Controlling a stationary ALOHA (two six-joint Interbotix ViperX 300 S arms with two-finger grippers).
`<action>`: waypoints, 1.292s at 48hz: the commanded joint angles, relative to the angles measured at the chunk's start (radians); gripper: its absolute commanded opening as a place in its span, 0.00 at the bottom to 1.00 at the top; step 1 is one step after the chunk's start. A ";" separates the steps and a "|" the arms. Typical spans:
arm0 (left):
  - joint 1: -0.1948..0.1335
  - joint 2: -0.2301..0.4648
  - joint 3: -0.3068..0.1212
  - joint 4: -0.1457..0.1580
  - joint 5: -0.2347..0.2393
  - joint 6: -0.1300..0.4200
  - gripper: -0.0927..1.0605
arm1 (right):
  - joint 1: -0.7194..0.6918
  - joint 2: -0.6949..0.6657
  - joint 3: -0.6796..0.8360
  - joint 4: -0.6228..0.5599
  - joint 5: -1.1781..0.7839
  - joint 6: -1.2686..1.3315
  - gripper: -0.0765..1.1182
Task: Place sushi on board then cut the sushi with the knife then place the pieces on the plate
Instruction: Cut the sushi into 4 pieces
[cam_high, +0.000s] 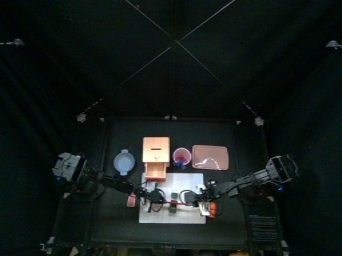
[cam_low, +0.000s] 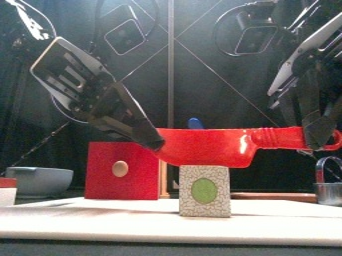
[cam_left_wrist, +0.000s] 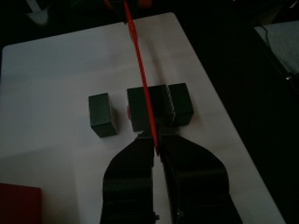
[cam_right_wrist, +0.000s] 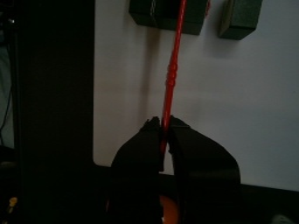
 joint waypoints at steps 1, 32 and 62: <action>0.002 -0.011 0.006 -0.020 0.008 0.006 0.42 | 0.025 -0.011 0.002 0.006 0.006 -0.005 0.32; 0.000 0.025 0.020 -0.055 0.015 0.005 0.42 | 0.025 0.028 -0.003 0.017 0.003 -0.005 0.32; -0.005 0.081 0.008 -0.060 0.067 0.006 0.42 | 0.037 0.118 -0.018 0.018 0.011 -0.005 0.32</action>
